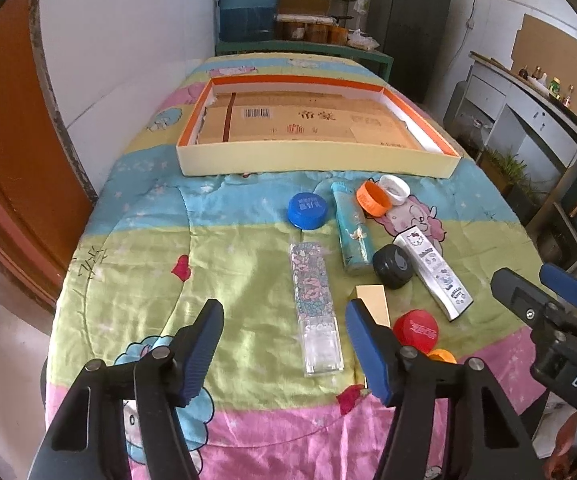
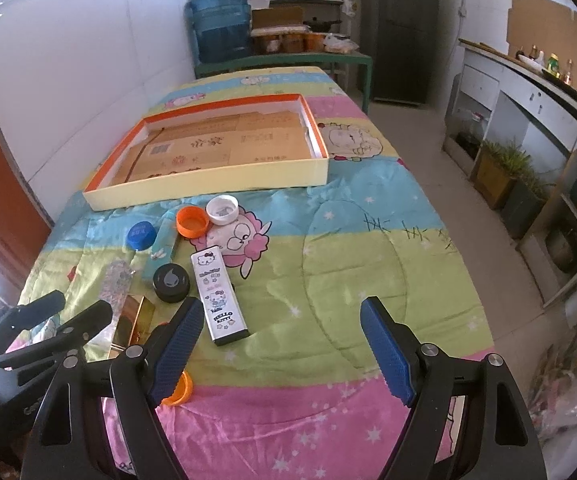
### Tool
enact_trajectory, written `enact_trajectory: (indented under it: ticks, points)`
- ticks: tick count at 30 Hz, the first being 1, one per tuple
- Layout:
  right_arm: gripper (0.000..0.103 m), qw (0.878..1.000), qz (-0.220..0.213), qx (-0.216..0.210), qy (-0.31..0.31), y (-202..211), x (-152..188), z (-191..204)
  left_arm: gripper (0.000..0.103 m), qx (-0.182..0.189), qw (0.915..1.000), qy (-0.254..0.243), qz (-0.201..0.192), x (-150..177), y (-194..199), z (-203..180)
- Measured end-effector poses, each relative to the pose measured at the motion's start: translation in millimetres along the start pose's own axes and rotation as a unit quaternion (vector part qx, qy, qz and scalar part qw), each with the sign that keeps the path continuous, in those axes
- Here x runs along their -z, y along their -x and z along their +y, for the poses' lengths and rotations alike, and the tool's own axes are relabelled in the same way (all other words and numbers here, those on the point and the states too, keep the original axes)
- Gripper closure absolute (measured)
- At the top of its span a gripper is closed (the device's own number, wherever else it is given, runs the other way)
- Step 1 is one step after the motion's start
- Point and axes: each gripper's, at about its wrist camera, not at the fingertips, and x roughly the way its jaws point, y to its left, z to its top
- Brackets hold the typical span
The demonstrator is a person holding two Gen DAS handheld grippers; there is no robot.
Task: Organize rigid objects
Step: 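Grasp the clear patterned tube with the left gripper while the right gripper grasps the Hello Kitty box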
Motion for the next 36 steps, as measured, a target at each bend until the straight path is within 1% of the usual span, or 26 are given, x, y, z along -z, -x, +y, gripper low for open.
enact_trajectory:
  ticks: [6, 9, 15, 17, 22, 24, 25, 27, 28, 29, 31, 34, 36]
  points:
    - [0.021, 1.0, 0.018, -0.018, 0.008, -14, -2, 3, 0.044, -0.005, 0.9999, 0.001, 0.009, -2, -13, 1]
    - [0.022, 0.999, 0.018, -0.021, 0.028, -19, -3, 10, 0.044, -0.003, 0.9999, 0.002, 0.013, -2, -19, 2]
    - [0.023, 0.997, 0.029, -0.023, 0.07, -38, -6, 24, 0.046, -0.004, 1.0, -0.001, 0.007, -5, -23, 3]
    - [0.028, 0.996, 0.033, -0.022, 0.079, -44, -8, 28, 0.047, -0.007, 0.9999, -0.006, 0.006, -6, -24, 2]
    - [0.035, 0.994, 0.047, -0.032, 0.094, -57, -10, 33, 0.048, -0.007, 0.9999, -0.012, 0.005, -8, -27, 1]
    - [0.046, 0.993, 0.049, -0.035, 0.101, -59, -10, 36, 0.051, -0.007, 0.9999, -0.012, 0.003, -9, -28, 2]
    - [0.054, 0.992, 0.05, -0.04, 0.105, -61, -10, 38, 0.051, -0.007, 0.9999, -0.012, 0.002, -8, -27, 2]
    - [0.06, 0.992, 0.048, -0.046, 0.108, -62, -10, 40, 0.054, -0.008, 0.9999, -0.014, 0.001, -8, -27, 2]
    - [0.066, 0.992, 0.048, -0.051, 0.109, -61, -10, 41, 0.054, -0.008, 0.9999, -0.014, 0.0, -7, -27, 1]
    - [0.07, 0.991, 0.047, -0.054, 0.11, -60, -10, 41, 0.057, -0.007, 0.9999, -0.015, -0.001, -8, -27, 1]
    - [0.074, 0.991, 0.045, -0.058, 0.114, -59, -8, 44, 0.061, -0.004, 0.9999, -0.014, -0.002, -8, -26, 2]
    - [0.075, 0.991, 0.044, -0.058, 0.117, -58, -7, 45, 0.07, 0.003, 0.9999, -0.011, -0.003, -7, -25, 4]
    - [0.076, 0.991, 0.044, -0.061, 0.113, -58, -7, 44, 0.079, 0.011, 0.9999, -0.008, -0.002, -7, -25, 5]
